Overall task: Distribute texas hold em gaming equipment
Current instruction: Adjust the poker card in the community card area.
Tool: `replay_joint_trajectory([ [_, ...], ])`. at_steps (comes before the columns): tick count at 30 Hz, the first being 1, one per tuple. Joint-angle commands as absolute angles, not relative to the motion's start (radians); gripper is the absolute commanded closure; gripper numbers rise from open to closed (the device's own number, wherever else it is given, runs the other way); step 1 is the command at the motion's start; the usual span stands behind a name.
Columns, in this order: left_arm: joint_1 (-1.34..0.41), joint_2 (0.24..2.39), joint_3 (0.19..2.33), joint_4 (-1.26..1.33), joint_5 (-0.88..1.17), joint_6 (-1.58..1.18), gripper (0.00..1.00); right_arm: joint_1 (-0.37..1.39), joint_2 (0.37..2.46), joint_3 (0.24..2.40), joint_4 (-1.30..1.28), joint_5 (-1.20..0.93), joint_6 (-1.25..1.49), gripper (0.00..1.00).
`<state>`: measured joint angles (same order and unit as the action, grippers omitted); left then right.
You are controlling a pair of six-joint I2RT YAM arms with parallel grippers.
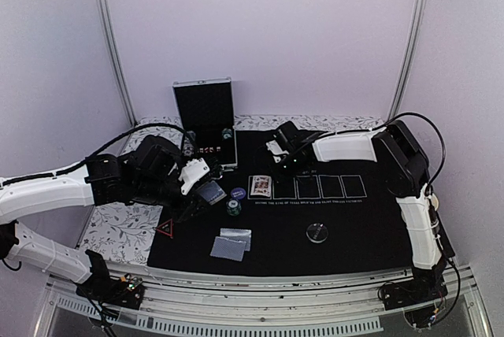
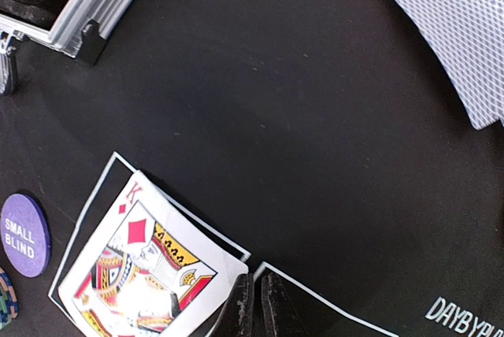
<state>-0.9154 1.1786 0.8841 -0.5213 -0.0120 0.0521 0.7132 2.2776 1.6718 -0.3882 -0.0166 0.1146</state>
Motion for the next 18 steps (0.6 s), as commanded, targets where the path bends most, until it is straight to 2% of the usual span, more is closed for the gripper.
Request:
replay_joint_trajectory([
  [1,-0.902,1.166,0.886,-0.512,-0.006,0.05,0.62,0.725,2.322,1.706,-0.408,-0.058,0.114,0.93],
  [11,-0.903,1.163,0.884,-0.512,-0.002,0.05,0.62,0.726,2.288,1.703,-0.416,-0.03,0.134,0.93],
  [18,-0.903,1.163,0.885,-0.512,0.0,0.054,0.62,0.727,2.118,1.643,-0.374,-0.04,0.141,0.92],
])
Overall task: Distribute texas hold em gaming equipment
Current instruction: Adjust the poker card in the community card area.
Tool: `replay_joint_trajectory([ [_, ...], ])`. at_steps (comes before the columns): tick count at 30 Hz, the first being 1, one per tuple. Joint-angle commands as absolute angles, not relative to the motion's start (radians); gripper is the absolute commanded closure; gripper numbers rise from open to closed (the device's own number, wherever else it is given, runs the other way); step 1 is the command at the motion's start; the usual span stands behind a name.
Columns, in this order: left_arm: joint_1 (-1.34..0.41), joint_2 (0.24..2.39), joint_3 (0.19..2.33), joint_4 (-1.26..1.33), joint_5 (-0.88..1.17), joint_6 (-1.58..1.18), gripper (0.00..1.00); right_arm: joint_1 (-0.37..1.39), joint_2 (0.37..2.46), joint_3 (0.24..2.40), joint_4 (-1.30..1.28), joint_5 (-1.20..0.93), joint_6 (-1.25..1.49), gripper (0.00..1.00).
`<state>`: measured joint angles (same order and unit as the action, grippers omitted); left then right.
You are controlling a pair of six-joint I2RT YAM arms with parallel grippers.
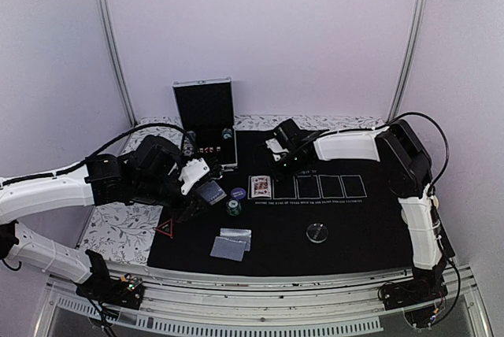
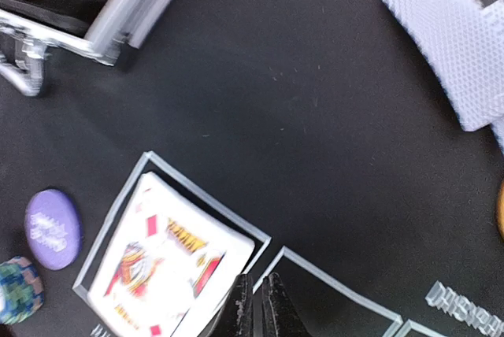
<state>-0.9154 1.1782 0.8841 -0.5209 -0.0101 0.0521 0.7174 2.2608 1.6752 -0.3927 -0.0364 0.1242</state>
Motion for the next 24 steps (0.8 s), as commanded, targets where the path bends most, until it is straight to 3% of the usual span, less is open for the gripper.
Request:
replay_joint_trajectory([
  [1,-0.902,1.163,0.885,-0.512,0.0,0.056,0.62,0.728,2.093,1.628,-0.373,-0.048,0.147,0.91],
  [9,-0.903,1.161,0.887,-0.512,0.005,0.058,0.62,0.739,1.907,1.414,-0.303,-0.073,0.216,0.88],
  [24,-0.902,1.16,0.885,-0.512,0.011,0.058,0.62,0.747,2.112,1.431,-0.268,-0.098,0.278,0.91],
])
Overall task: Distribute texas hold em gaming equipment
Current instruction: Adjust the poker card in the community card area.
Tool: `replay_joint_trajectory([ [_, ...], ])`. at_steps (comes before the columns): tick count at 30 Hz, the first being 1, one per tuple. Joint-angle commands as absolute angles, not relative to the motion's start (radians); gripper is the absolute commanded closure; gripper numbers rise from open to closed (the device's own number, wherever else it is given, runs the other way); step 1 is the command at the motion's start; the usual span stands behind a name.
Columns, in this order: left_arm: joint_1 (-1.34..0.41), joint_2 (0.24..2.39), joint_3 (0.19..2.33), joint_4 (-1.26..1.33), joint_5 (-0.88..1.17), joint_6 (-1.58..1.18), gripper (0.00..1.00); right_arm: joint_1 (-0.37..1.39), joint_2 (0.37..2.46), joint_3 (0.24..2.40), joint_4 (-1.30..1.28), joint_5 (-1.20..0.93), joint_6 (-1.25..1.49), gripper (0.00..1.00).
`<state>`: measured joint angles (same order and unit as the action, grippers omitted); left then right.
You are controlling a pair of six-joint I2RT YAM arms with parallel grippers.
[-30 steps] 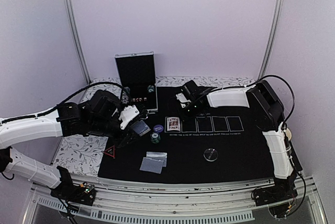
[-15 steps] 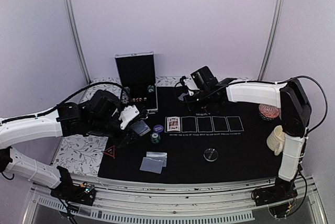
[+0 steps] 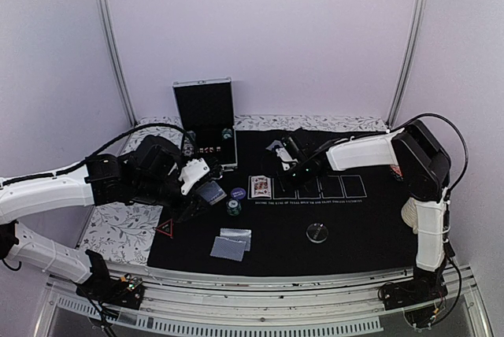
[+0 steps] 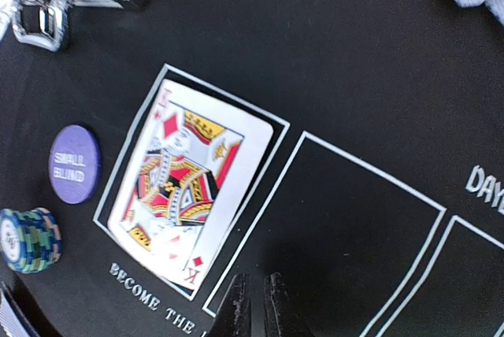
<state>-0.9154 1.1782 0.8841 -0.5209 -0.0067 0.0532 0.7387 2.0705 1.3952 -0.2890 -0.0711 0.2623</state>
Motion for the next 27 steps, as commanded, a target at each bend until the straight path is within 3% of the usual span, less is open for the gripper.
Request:
replay_joint_trajectory([
  [1,-0.902,1.16,0.885,-0.513,0.011,0.058,0.62,0.749,2.123,1.436,-0.27,-0.099,0.278,0.91],
  [27,-0.903,1.16,0.885,-0.512,0.014,0.06,0.62,0.77,2.172,1.489,-0.271,-0.151,0.284,0.92],
])
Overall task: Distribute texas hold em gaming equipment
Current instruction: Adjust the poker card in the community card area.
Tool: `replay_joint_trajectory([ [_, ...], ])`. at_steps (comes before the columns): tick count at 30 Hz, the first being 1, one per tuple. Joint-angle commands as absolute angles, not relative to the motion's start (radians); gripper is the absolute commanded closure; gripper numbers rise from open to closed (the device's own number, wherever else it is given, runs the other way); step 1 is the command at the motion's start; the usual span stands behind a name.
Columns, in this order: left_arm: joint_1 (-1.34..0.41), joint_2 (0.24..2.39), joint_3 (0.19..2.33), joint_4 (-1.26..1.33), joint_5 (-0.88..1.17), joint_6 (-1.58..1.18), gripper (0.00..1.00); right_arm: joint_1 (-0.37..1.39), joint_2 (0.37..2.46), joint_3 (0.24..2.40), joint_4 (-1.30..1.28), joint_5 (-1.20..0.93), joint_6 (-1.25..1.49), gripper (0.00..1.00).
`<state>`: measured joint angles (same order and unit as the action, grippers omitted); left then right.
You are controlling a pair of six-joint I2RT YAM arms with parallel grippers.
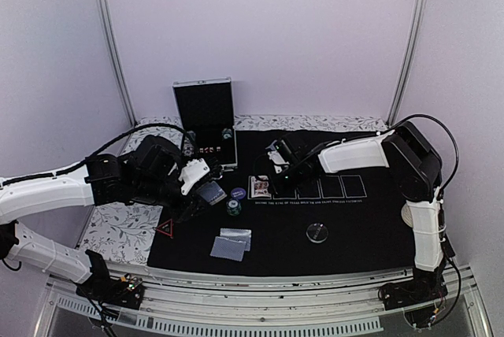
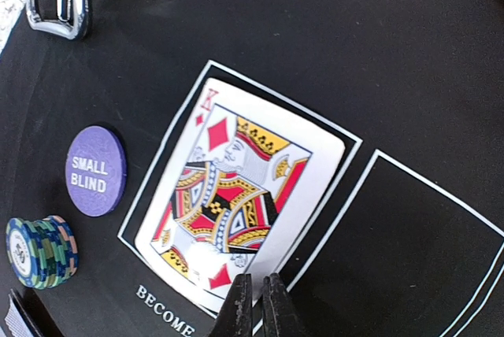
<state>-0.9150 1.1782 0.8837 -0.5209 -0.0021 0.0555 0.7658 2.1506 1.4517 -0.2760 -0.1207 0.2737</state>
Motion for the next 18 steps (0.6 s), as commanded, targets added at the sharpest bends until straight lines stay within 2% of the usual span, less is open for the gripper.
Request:
replay_joint_trajectory([
  [1,-0.902,1.158,0.885,-0.513,0.014,0.06,0.62,0.771,2.174,1.492,-0.27,-0.152,0.287,0.92],
  [14,-0.903,1.157,0.882,-0.512,0.014,0.06,0.62,0.776,2.119,1.497,-0.274,-0.161,0.264,0.92],
  [16,-0.903,1.158,0.882,-0.512,0.017,0.061,0.62,0.78,2.051,1.481,-0.261,-0.173,0.24,0.89],
  [18,-0.902,1.159,0.882,-0.512,0.017,0.062,0.62,0.788,1.976,1.453,-0.223,-0.206,0.21,0.79],
])
